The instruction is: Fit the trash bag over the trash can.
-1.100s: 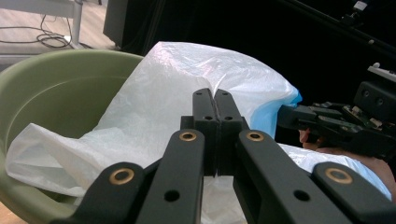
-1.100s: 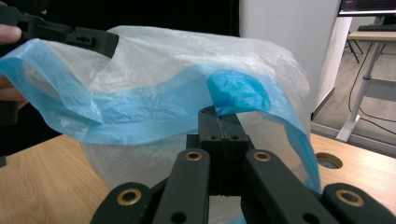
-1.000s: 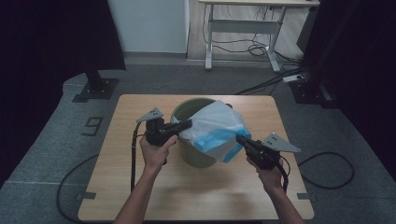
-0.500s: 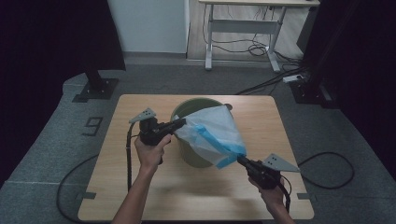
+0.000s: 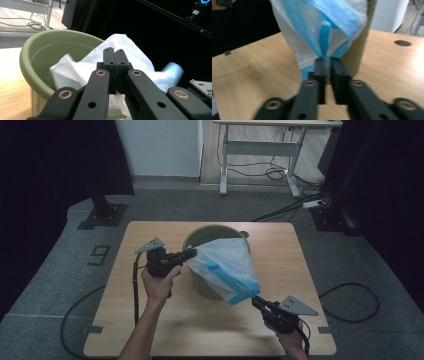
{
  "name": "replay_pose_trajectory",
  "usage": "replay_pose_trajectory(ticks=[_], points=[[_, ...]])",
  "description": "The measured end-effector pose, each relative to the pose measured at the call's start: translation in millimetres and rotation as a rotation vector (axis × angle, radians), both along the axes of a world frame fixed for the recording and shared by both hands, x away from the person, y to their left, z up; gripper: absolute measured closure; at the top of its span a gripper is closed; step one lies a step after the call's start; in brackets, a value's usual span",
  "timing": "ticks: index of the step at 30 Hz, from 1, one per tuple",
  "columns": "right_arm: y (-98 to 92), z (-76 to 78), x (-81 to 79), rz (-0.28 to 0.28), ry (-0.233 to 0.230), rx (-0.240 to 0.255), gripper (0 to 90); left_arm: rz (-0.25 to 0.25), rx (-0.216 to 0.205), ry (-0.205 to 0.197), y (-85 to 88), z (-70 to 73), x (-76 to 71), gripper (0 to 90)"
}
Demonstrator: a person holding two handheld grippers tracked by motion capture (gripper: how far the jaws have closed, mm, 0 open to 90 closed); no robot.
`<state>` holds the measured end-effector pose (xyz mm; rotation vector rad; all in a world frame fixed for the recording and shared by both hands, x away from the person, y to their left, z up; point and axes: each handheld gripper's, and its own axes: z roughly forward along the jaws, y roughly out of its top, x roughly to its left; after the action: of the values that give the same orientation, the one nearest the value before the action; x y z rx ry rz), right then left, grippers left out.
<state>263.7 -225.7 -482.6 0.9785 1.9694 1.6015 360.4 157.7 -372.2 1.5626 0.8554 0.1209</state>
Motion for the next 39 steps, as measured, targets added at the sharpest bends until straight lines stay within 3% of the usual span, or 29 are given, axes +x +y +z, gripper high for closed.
replay_pose_trajectory(ticks=[5,9,12,17,24,25,29,32,36,39], points=[[-19.1,23.7,-2.0,-0.069,-0.056,0.004,62.1,0.000,-0.003,-0.009,3.4,1.5,-2.4,89.5],[-19.5,37.5,0.7,-0.061,-0.051,0.005,56.4,-0.006,0.001,-0.009,1.9,1.7,-4.0,89.5],[-11.4,48.7,1.3,-0.040,-0.073,-0.003,53.5,-0.012,0.004,-0.010,0.9,1.8,-4.6,89.5],[0.5,57.2,8.4,-0.020,-0.083,-0.021,51.6,-0.016,0.011,-0.013,-0.5,1.8,-5.7,89.5],[12.7,55.5,26.5,0.009,-0.040,-0.042,45.9,-0.031,0.016,-0.019,-1.1,3.0,-9.4,89.5],[14.7,54.6,28.3,0.013,-0.033,-0.046,46.3,-0.035,0.020,-0.018,-0.8,3.4,-10.1,89.4],[19.4,54.1,31.9,0.015,-0.058,-0.071,72.2,-0.061,0.035,-0.024,2.5,7.3,-13.4,89.1],[19.8,58.3,35.9,0.001,-0.070,-0.066,84.6,-0.069,0.044,-0.029,3.7,12.8,-16.2,85.7],[18.7,67.6,38.9,-0.014,-0.087,-0.069,87.0,-0.068,0.065,-0.046,3.3,21.9,-20.4,78.9],[16.0,72.8,40.8,-0.022,-0.086,-0.076,87.3,-0.049,0.104,-0.064,0.7,29.4,-23.4,65.9]])
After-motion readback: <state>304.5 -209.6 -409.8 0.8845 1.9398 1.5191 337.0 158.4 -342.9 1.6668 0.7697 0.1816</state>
